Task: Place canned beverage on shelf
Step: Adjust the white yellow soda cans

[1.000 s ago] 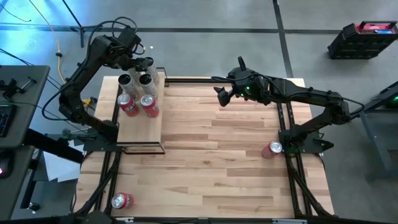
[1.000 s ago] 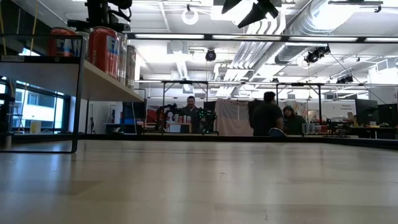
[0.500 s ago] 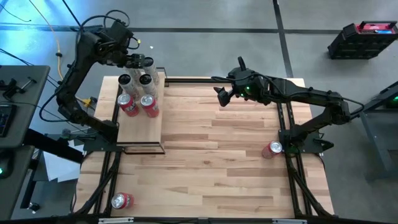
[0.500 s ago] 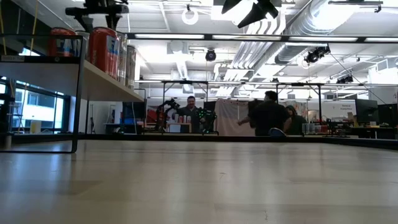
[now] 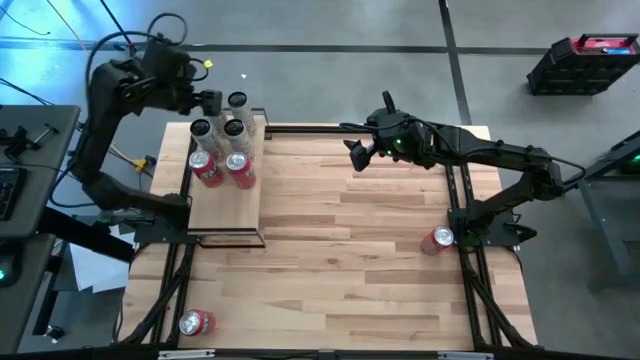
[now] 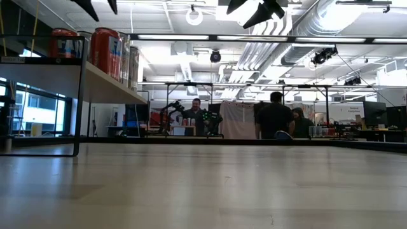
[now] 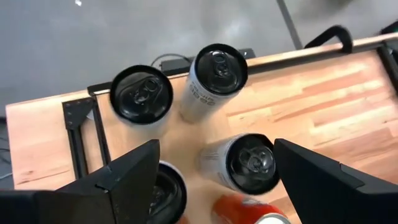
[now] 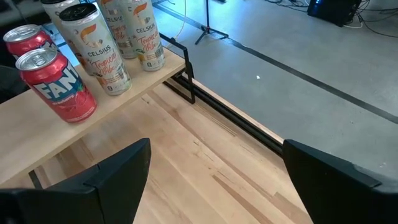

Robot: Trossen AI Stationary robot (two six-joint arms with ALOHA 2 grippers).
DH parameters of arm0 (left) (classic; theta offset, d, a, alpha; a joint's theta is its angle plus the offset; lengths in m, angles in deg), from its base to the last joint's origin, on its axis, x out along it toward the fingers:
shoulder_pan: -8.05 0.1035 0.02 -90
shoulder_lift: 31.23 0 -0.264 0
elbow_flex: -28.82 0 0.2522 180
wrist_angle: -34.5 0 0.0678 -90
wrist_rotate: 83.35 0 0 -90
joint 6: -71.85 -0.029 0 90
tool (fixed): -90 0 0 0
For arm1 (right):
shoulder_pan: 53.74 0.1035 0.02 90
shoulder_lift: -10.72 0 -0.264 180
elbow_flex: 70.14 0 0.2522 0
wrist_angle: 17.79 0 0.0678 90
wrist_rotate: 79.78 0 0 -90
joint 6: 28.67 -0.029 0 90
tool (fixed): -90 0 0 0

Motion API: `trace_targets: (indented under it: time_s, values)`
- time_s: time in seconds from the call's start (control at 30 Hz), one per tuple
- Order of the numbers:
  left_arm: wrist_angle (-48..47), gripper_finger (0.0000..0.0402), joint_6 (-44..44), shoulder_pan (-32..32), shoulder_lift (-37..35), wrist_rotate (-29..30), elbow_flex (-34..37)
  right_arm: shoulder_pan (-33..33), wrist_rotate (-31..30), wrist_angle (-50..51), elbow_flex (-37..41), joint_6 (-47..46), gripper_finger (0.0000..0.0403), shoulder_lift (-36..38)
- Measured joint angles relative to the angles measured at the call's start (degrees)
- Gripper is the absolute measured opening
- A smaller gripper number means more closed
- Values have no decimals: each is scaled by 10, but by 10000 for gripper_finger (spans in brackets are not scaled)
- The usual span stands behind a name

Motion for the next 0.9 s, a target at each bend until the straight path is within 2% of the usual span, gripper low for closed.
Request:
trace_targets:
  time_s: [0.27,0.53,0.9]
  values:
    - [0,306,71,-62,-63,40,17,0,0,0,0,12,348,0]
    - [-1,306,136,-119,-133,99,142,-11,-1,0,0,28,348,0]
    - [0,306,145,-127,-160,137,249,-38,25,-2,0,24,348,0]
